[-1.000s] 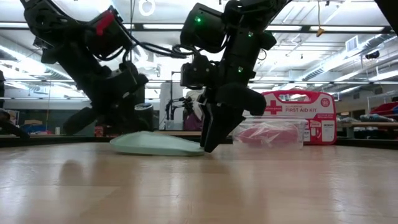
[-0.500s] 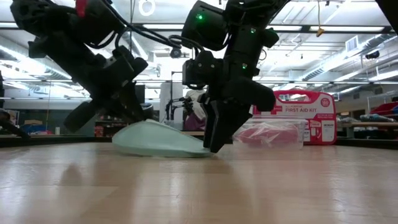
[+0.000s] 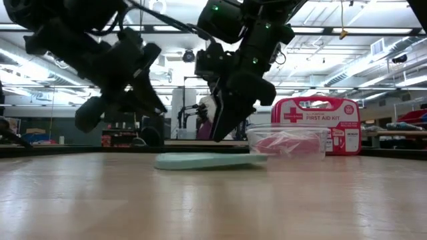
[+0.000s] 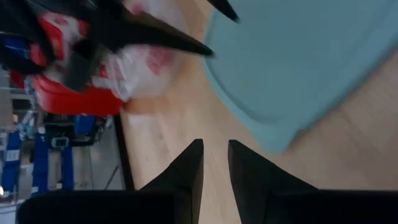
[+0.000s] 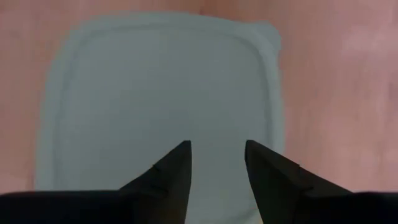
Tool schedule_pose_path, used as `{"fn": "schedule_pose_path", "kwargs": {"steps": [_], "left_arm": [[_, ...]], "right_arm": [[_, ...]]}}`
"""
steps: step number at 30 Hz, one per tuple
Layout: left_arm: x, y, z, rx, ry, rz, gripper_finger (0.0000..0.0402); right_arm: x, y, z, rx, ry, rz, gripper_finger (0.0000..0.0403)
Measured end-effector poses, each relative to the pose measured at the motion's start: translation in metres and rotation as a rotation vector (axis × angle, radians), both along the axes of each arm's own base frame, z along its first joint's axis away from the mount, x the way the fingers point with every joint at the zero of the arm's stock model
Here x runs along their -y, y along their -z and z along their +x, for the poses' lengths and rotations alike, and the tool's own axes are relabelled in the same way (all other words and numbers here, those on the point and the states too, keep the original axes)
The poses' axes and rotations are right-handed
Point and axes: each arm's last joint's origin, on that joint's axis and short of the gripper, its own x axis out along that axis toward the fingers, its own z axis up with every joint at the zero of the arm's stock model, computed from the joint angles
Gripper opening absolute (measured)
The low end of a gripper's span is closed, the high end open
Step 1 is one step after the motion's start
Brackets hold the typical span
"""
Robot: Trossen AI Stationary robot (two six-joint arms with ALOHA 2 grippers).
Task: Roll bandage
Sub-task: Close the plastic container
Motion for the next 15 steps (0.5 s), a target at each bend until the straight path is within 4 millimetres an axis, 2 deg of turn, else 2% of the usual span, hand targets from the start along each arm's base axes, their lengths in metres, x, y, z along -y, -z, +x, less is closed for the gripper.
{"fn": "schedule_pose_path", "kwargs": {"steps": [3,8,11,15], "left_arm": [[0.002,-0.004,0.002,0.024,0.000,0.000,0.0078],[0.000,0.001,-0.001,-0.031,-0.023,0.018,0.0078],[-0.001,0.005,-0.005,-0.084,-0.019,0.026,0.0078],[-0.001,0.007,-0.007,-0.118,-0.013,0.035,0.0078]], "right_arm": [[0.002,0.000,0.001,0.008,-0.005,0.046,0.0150],[-0.001,-0.005,-0.003,0.000,0.027,0.062,0.0150],[-0.009,-0.020,-0.010,0.004,0.059,0.096,0.0150],[-0.030,-0.021,-0.022,-0.081,0.069,0.075,0.0149]]}}
